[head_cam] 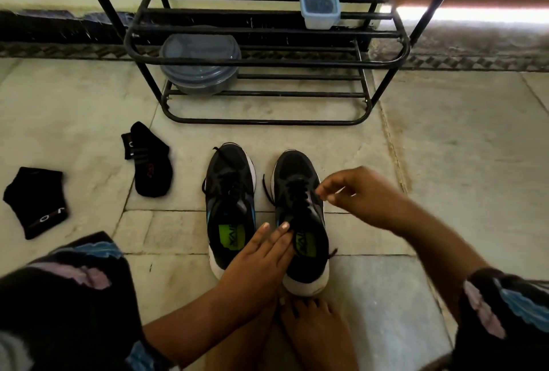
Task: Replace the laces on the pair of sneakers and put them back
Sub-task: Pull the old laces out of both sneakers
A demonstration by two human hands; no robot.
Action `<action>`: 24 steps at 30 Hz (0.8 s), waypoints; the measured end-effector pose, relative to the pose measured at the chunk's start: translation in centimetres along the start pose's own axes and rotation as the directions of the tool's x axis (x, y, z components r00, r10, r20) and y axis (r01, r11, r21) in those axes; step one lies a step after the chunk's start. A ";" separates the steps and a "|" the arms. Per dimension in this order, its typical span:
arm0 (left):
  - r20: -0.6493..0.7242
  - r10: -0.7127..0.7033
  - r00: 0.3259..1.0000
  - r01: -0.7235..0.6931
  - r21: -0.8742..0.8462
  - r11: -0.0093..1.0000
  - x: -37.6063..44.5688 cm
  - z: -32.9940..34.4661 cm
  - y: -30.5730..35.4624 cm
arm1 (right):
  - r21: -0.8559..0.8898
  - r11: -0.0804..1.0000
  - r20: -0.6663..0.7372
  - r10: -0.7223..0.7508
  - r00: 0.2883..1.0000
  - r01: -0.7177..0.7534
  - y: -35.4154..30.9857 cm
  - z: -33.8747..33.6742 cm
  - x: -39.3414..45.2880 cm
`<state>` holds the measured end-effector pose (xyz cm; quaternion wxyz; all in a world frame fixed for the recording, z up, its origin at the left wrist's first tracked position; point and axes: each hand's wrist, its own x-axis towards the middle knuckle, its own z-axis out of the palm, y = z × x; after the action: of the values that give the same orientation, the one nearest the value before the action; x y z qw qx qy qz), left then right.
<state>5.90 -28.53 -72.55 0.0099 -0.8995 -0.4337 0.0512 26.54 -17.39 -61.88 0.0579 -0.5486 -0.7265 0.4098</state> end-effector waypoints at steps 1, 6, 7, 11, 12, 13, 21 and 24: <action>0.003 0.011 1.000 -0.011 0.009 1.000 0.0 0.0 0.0 | 0.015 0.999 -0.035 0.032 0.999 -0.031 0.6 0.2 1.1; 0.018 -0.005 1.000 0.004 0.007 1.000 -0.2 0.2 -0.1 | -0.233 0.972 -0.169 -0.006 0.986 -0.034 2.1 8.1 1.0; 0.019 -0.008 1.000 0.008 0.004 1.000 -0.2 0.2 0.0 | -0.250 0.968 -0.207 -0.022 0.978 -0.031 2.1 8.0 1.0; 0.006 -0.007 1.000 0.007 0.004 1.000 -0.2 0.2 0.0 | -0.316 0.947 -0.144 -0.109 0.984 0.058 2.2 8.5 1.3; 0.003 -0.006 1.000 0.006 0.004 1.000 -0.2 0.2 0.0 | -0.296 0.953 -0.111 -0.096 0.989 0.060 2.2 8.1 1.5; 0.001 -0.007 1.000 0.007 0.003 1.000 -0.2 0.3 0.0 | -0.221 0.974 -0.088 -0.064 0.994 0.043 2.3 7.6 1.8; 0.002 -0.033 0.999 0.033 -0.053 0.998 -0.6 0.3 0.0 | 0.262 0.937 0.419 0.105 0.902 -0.231 0.4 3.4 2.2; 0.008 -0.043 0.999 0.043 -0.072 0.996 -0.7 0.3 0.0 | 0.307 0.939 0.376 0.032 0.926 -0.157 0.6 2.8 1.8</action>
<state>5.44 -29.03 -72.79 -0.0231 -0.8896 -0.4546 0.0380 24.79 -17.35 -64.78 -0.0067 -0.4800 -0.6174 0.6231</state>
